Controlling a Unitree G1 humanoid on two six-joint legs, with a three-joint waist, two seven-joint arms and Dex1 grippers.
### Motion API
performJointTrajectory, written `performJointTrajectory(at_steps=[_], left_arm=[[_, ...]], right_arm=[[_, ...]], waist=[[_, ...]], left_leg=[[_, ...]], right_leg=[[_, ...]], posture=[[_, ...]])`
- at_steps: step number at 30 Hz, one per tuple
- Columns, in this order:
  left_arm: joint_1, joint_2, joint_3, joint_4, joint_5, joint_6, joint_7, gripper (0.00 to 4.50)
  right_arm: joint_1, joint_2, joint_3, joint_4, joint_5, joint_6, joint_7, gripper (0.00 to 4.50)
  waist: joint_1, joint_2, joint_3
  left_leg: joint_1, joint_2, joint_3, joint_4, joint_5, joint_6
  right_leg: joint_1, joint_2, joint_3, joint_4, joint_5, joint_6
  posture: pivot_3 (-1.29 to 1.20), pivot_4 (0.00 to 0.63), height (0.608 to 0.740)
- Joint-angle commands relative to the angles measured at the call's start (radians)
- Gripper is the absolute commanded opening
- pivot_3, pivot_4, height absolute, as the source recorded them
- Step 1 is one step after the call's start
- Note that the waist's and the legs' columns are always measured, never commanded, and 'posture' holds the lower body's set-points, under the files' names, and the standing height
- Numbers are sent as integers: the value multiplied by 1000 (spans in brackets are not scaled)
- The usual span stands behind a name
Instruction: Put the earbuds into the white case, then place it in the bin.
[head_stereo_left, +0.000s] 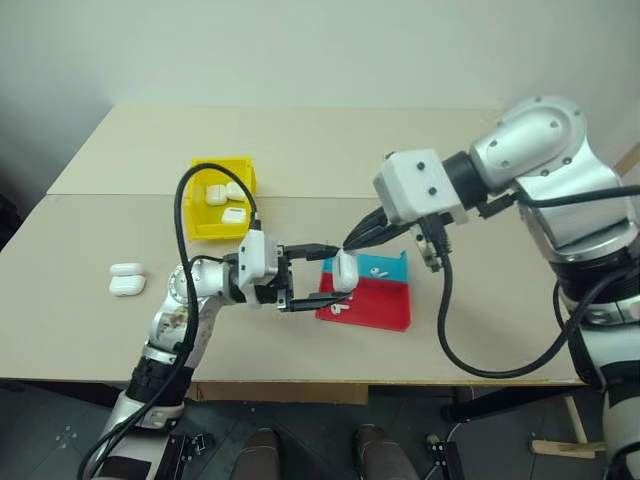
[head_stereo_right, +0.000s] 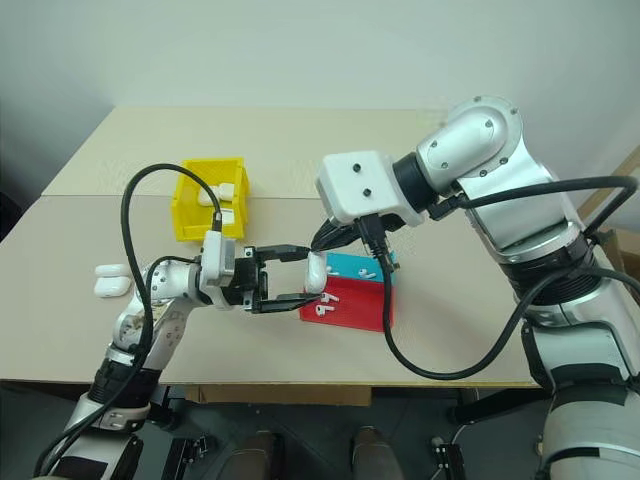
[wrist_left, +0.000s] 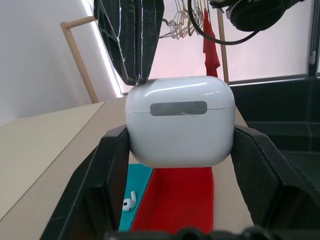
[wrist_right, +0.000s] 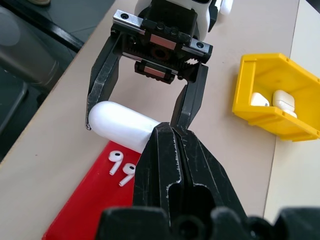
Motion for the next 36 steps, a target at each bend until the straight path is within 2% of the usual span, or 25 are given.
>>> performJointTrajectory(at_steps=[1, 7, 13, 18, 22, 26, 32, 33, 35, 36], left_arm=[[-35, -7, 24, -33, -31, -29, -1, 2775], [-35, -9, 24, -23, -24, -37, -2, 2775], [4, -31, 57, -58, -76, -41, 16, 2775], [72, -10, 110, -163, -136, 24, 93, 2775], [110, 2, 171, -234, -79, 91, 288, 2775], [76, -11, 220, -225, 67, 142, 550, 2775], [-116, -110, 261, -41, 326, 196, 1009, 2775], [-176, -102, 266, 7, 355, 302, 1068, 2775], [-241, -56, 250, 53, 384, 447, 1073, 2775], [-264, -51, 251, 105, 393, 436, 1084, 2775]], right_arm=[[9, -21, -22, -13, -10, -25, 25, 25], [-31, -3, -86, 24, 40, 27, -8, 25], [-61, 29, -255, 110, 151, 105, -98, 25], [107, 39, -403, 68, 194, 92, -239, 25], [302, 43, -493, -44, 217, 158, -389, 25], [482, 55, -568, -177, 266, 232, -508, 25], [601, 74, -602, -254, 315, 318, -637, 25], [616, 58, -586, -259, 306, 335, -645, 25], [642, 29, -561, -277, 287, 329, -647, 25], [645, 18, -553, -282, 284, 328, -649, 25]], waist=[[0, 0, 0], [2, 0, 0], [2, 0, 0], [3, -1, 0], [6, -1, 0], [8, -1, 0], [14, -1, 0], [15, -2, 0], [16, -2, 0], [14, -2, 0]], left_leg=[[0, 0, 0, 0, 0, 0], [0, 0, 0, 0, 0, 0], [0, 0, 0, 0, 0, 0], [0, -1, -1, 0, 0, 0], [0, -1, -1, 0, 0, 0], [-1, -1, -1, 0, 0, 0], [1, -2, -1, 1, 0, 0], [1, -2, -1, 1, 0, 0], [0, -2, -2, 1, 0, 0], [-1, -3, -2, 1, 0, 0]], right_leg=[[0, 0, 0, 0, 0, 0], [0, 0, 0, 0, 0, 0], [0, 0, 0, 0, 0, 0], [1, -1, -1, -1, 0, 0], [1, -1, 0, 0, 0, 0], [1, -1, 0, 0, 0, 0], [3, -1, 0, 0, 1, 1], [3, -1, 0, 0, 1, 1], [3, -1, -1, -1, 1, 1], [1, -1, 0, -1, 1, 1]], posture=[[0, 150, 740], [0, 150, 740], [0, 150, 740], [0, 150, 740], [0, 150, 740], [0, 150, 740], [0, 150, 740], [0, 150, 740], [0, 150, 740], [0, 150, 740]])
